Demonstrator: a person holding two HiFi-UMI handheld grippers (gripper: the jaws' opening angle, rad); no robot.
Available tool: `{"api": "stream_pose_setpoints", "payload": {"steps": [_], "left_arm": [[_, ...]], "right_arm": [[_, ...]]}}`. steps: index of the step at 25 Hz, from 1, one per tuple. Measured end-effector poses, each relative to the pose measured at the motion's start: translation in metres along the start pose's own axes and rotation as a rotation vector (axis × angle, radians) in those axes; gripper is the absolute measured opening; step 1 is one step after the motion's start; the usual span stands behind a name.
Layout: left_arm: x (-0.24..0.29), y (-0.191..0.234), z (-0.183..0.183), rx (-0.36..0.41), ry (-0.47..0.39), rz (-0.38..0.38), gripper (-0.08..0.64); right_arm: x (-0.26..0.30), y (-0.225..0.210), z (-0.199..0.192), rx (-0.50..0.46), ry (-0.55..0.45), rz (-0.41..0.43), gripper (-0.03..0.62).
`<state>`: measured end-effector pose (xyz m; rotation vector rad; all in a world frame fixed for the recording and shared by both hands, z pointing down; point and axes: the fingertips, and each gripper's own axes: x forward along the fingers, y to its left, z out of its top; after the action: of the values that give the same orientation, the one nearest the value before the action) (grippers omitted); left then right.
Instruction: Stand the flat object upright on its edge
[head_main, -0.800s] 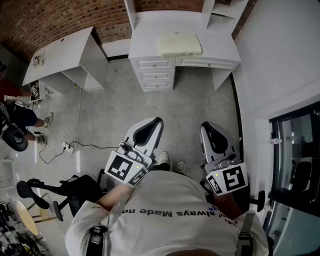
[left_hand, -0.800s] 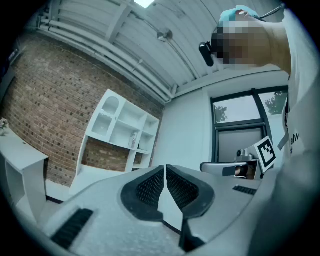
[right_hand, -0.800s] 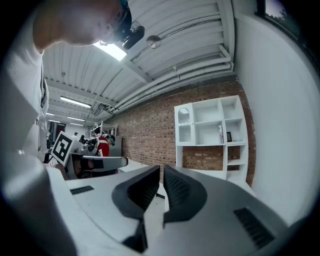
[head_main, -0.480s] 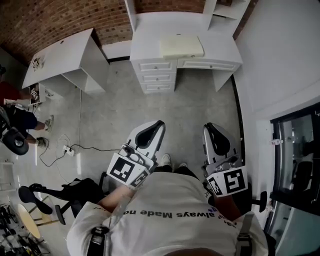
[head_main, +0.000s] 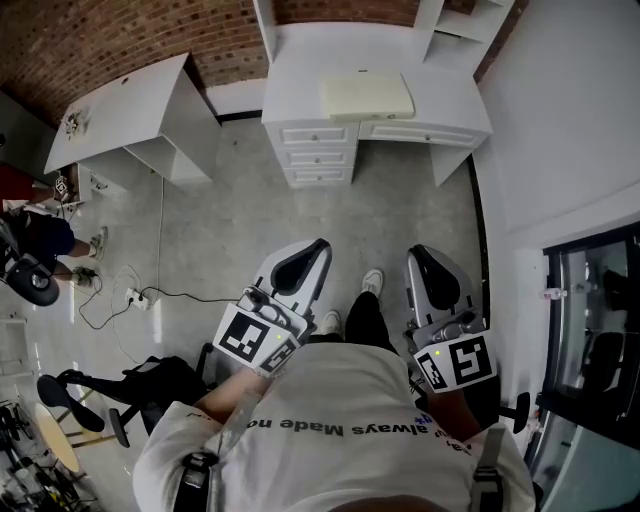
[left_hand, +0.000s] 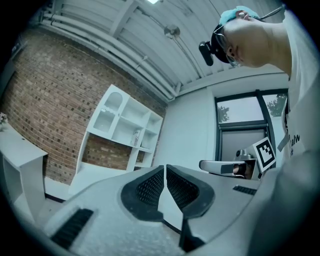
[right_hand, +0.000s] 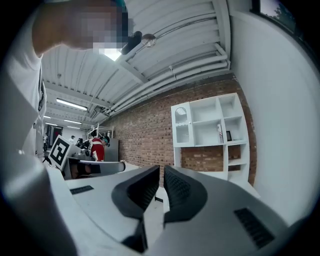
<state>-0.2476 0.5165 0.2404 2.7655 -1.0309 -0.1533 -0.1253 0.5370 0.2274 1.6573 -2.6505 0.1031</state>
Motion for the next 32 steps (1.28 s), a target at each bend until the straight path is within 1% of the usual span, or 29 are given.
{"api": "stream_pose_setpoints", "payload": {"steps": [5,10,16,20,24,28,32], "left_arm": [[0.041,0.015,-0.001,-0.01,-0.002,0.01,0.025],[0.098,0.026,0.002,-0.004,-0.015,0.013,0.025],[0.165,0.041,0.001,-0.017,-0.018,0.036,0.025],[0.206,0.046,-0.001,-0.026,-0.018,0.054,0.025],[0.244,0.049,-0.001,-0.024,-0.017,0.064,0.025],[0.272,0.057,-0.004,-0.03,-0.021,0.077,0.025],[0.289,0.072,-0.008,-0.04,-0.016,0.103,0.025]], "right_arm": [[0.026,-0.035,0.001,0.001,-0.007,0.017,0.031],[0.054,-0.085,0.002,-0.001,-0.015,0.031,0.031],[0.083,-0.149,0.007,-0.008,-0.017,0.044,0.031],[0.097,-0.185,0.008,-0.011,-0.011,0.067,0.031],[0.108,-0.22,0.012,-0.034,-0.009,0.082,0.032],[0.125,-0.246,0.007,-0.039,0.003,0.098,0.031],[0.143,-0.261,0.003,-0.033,0.016,0.115,0.031]]}}
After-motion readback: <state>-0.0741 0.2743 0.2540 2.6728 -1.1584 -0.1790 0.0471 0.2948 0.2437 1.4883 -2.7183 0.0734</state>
